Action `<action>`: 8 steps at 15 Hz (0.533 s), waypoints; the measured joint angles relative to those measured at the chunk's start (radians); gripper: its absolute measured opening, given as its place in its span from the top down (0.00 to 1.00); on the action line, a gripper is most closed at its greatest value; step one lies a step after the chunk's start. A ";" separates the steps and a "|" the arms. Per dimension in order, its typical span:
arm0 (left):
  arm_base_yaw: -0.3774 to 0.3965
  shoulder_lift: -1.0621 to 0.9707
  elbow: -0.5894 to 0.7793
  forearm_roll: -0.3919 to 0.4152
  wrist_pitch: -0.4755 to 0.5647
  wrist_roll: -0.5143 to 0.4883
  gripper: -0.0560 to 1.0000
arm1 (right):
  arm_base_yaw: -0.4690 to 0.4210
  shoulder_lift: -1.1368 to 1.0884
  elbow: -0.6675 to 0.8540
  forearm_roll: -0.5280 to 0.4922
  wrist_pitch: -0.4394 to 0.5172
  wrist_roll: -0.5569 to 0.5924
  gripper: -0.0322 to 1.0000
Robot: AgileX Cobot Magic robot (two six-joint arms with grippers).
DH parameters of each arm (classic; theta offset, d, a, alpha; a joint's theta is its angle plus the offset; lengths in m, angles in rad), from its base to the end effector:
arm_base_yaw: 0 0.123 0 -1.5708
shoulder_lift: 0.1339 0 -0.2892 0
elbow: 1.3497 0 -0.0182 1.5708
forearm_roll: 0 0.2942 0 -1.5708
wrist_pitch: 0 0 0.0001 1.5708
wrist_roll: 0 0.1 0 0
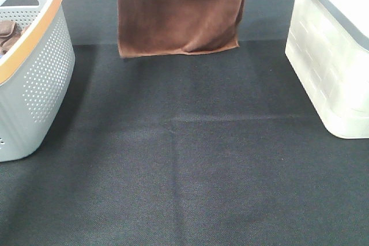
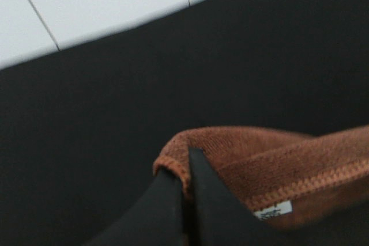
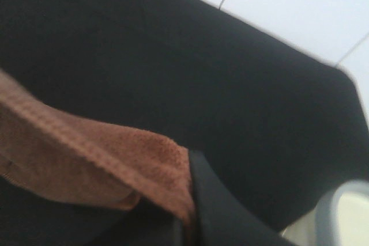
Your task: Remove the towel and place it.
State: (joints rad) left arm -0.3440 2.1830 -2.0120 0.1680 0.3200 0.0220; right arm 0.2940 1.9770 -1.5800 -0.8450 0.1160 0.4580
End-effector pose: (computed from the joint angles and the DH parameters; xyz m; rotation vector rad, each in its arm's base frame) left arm 0.5506 -0.1916 0.2899 0.4786 1.9112 -0.0543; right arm 0.5066 0.1443 0.2610 -0.5970 1.8658 -0.1438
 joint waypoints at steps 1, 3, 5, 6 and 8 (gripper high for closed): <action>0.000 0.013 0.000 -0.020 0.085 0.000 0.95 | 0.000 0.004 0.000 0.062 0.040 0.002 0.97; -0.001 0.042 0.000 -0.124 0.296 -0.001 0.95 | 0.000 0.005 0.000 0.227 0.168 -0.018 0.97; -0.001 0.041 0.000 -0.190 0.414 -0.001 0.95 | 0.001 0.005 0.000 0.345 0.258 -0.106 0.97; -0.002 0.039 0.000 -0.201 0.477 -0.001 0.95 | 0.001 0.005 0.000 0.418 0.306 -0.168 0.97; -0.004 0.037 0.000 -0.203 0.608 -0.001 0.95 | 0.001 0.005 0.000 0.583 0.419 -0.343 0.97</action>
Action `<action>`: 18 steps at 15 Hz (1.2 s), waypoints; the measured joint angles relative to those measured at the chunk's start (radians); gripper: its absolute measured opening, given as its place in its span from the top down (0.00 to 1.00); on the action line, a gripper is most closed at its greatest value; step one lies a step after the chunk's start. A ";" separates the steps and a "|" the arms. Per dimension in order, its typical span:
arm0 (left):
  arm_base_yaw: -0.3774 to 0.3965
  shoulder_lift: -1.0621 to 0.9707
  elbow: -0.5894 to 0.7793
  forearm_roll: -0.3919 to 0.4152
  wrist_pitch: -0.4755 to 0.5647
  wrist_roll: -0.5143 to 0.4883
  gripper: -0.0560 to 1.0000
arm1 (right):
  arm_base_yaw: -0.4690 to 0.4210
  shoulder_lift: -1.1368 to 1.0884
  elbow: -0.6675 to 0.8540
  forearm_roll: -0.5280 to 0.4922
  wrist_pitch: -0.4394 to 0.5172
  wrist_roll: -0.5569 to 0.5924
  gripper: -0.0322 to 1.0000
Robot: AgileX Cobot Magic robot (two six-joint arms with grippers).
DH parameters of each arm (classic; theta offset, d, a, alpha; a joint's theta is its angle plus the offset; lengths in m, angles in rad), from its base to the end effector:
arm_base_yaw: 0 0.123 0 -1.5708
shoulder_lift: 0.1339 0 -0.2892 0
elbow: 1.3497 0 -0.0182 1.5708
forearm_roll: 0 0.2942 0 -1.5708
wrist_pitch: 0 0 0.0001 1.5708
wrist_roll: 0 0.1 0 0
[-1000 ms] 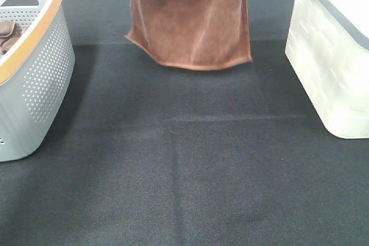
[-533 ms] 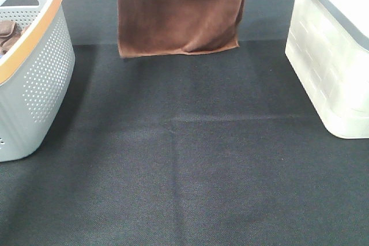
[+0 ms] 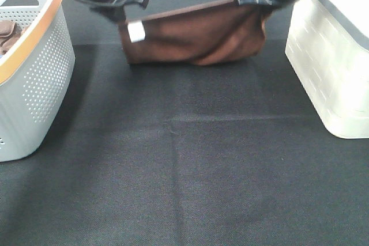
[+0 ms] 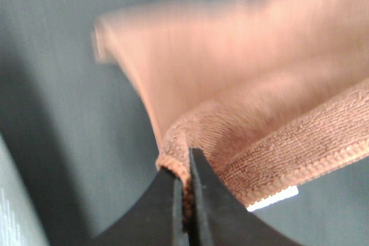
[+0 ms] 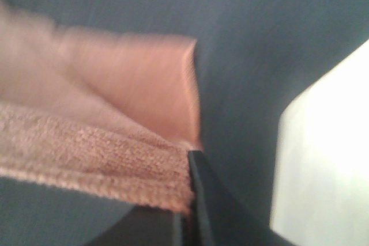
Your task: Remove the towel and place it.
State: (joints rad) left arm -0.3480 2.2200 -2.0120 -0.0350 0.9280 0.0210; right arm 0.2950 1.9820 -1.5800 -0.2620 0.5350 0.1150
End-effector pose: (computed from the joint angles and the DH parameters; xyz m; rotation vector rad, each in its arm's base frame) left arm 0.5142 -0.1895 0.2239 0.4646 2.5861 -0.1578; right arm 0.4840 0.1332 0.2230 -0.4240 2.3594 -0.0737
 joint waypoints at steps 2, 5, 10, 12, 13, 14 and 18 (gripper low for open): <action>0.000 0.002 0.000 0.008 0.109 0.000 0.95 | 0.000 0.000 -0.002 0.150 0.104 -0.151 0.97; 0.000 0.002 0.000 0.005 0.251 0.000 0.95 | 0.000 0.000 -0.002 0.262 0.244 -0.225 0.97; 0.000 -0.002 0.056 -0.038 0.274 -0.011 0.95 | 0.000 0.000 -0.002 0.330 0.458 -0.227 0.97; 0.000 -0.008 0.101 -0.050 0.274 -0.011 0.95 | 0.000 0.000 -0.003 0.345 0.491 -0.227 0.97; -0.002 -0.012 0.145 -0.061 0.275 -0.015 0.95 | 0.000 0.000 -0.004 0.364 0.525 -0.227 0.97; -0.008 -0.022 0.189 -0.064 0.275 -0.021 0.95 | 0.000 0.000 -0.004 0.379 0.552 -0.227 0.97; -0.066 -0.050 0.337 -0.067 0.275 -0.021 0.95 | 0.000 0.000 0.013 0.400 0.631 -0.227 0.97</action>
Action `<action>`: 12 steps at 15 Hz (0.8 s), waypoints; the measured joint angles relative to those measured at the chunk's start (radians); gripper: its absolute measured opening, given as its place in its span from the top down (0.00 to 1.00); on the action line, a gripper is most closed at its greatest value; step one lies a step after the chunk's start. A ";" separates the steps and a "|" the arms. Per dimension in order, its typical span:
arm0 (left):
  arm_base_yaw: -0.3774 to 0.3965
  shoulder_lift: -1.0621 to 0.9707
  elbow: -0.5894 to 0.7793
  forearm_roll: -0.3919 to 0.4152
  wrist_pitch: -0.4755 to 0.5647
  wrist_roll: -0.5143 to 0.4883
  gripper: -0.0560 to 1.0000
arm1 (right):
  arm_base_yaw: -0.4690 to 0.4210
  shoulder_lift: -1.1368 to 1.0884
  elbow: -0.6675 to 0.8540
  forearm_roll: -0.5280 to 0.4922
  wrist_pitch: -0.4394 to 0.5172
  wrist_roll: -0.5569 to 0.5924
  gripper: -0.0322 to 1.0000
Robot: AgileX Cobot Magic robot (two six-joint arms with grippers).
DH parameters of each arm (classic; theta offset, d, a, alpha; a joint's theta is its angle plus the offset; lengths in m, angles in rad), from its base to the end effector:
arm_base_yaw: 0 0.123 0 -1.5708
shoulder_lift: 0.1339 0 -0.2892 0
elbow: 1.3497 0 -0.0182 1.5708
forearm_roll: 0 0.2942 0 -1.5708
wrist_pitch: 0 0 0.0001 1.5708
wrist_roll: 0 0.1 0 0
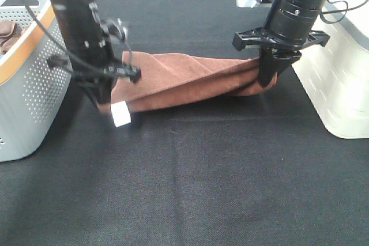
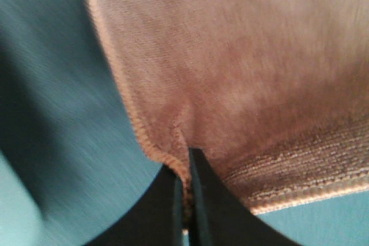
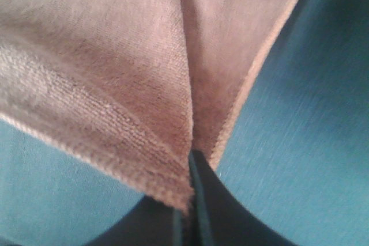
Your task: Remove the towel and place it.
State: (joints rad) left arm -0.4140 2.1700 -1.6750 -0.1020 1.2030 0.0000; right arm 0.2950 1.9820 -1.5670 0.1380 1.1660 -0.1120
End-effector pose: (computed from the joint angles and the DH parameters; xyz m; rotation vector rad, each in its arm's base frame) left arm 0.4236 -0.1965 0.1385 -0.5748 -3.0262 0.1298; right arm 0.4194 0.1407 0.1939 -0.5458 3.0209 0.2081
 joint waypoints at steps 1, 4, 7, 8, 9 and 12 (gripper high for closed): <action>-0.012 -0.002 0.021 0.001 0.000 0.000 0.95 | 0.000 0.000 0.026 0.001 0.000 0.000 0.97; -0.043 -0.008 0.106 0.000 -0.002 -0.018 0.95 | 0.000 0.000 0.137 0.009 -0.014 0.000 0.97; -0.049 -0.008 0.138 -0.010 -0.004 -0.020 0.95 | 0.000 0.000 0.178 0.015 -0.040 0.000 0.97; -0.049 -0.008 0.147 -0.010 -0.005 -0.025 0.94 | 0.000 0.000 0.204 0.015 -0.066 0.000 0.97; -0.049 -0.008 0.151 -0.003 -0.002 -0.025 0.83 | 0.000 0.000 0.218 0.008 -0.084 0.000 0.91; -0.049 -0.008 0.151 0.000 0.003 -0.025 0.42 | 0.000 0.000 0.222 0.005 -0.087 0.001 0.61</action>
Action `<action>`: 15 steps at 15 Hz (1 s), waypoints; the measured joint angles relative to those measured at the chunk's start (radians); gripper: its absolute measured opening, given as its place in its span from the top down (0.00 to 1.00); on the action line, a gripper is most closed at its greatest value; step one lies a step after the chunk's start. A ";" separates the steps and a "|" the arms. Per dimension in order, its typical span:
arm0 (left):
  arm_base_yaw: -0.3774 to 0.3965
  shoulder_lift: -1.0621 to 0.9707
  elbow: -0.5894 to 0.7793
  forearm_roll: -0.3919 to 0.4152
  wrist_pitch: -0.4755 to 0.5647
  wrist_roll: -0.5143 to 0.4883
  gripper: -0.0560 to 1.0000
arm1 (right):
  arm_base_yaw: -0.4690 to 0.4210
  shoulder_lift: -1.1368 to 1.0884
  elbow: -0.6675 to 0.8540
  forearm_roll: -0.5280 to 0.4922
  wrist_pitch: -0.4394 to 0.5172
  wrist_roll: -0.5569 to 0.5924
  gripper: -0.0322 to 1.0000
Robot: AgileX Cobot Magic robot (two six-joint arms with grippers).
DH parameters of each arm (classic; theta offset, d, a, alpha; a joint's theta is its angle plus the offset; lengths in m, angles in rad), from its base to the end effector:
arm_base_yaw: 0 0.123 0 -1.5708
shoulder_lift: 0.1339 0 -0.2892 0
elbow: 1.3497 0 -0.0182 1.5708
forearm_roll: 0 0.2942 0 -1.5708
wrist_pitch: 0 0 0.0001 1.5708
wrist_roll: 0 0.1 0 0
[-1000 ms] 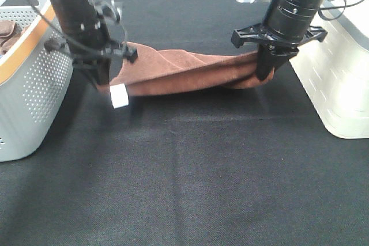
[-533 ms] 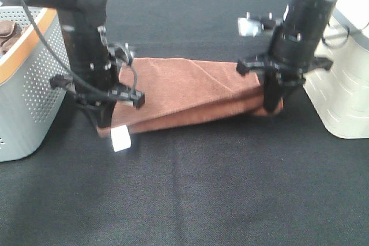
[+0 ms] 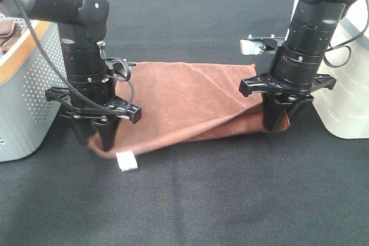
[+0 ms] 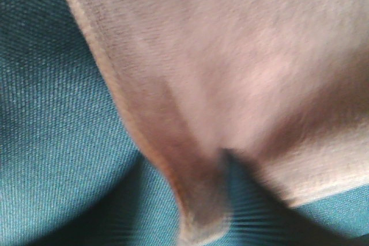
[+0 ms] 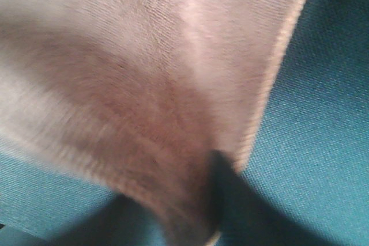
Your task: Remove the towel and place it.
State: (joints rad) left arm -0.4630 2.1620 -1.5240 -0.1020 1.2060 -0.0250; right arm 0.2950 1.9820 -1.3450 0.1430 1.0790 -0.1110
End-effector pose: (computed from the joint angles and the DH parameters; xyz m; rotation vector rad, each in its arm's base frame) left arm 0.3838 -0.2022 0.1031 -0.5732 -2.8820 0.0649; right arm 0.3837 0.1297 0.1330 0.5109 -3.0244 -0.1815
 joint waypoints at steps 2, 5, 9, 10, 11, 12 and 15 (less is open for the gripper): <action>0.001 0.000 0.000 -0.008 0.001 0.002 0.33 | 0.000 0.000 0.000 0.017 0.015 0.000 0.38; 0.001 0.000 0.000 -0.013 0.001 0.002 0.32 | 0.000 0.000 0.000 0.030 0.076 0.000 0.26; 0.001 -0.003 0.000 -0.025 0.003 0.003 0.27 | 0.000 0.000 0.000 0.030 0.113 0.020 0.25; 0.001 -0.015 0.003 -0.025 0.003 0.003 0.26 | 0.000 -0.004 0.000 0.032 0.118 0.021 0.25; 0.001 -0.040 0.005 -0.025 0.003 0.003 0.26 | 0.000 -0.010 0.000 0.035 0.120 0.021 0.25; 0.001 -0.072 0.005 -0.025 0.003 0.003 0.26 | 0.000 -0.022 0.000 0.044 0.122 0.021 0.25; 0.001 -0.206 0.005 -0.022 0.003 0.002 0.26 | 0.000 -0.090 0.000 0.075 0.131 0.021 0.25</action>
State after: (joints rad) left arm -0.4620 1.9560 -1.5190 -0.1240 1.2090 -0.0230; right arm 0.2950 1.8920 -1.3450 0.2180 1.2100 -0.0900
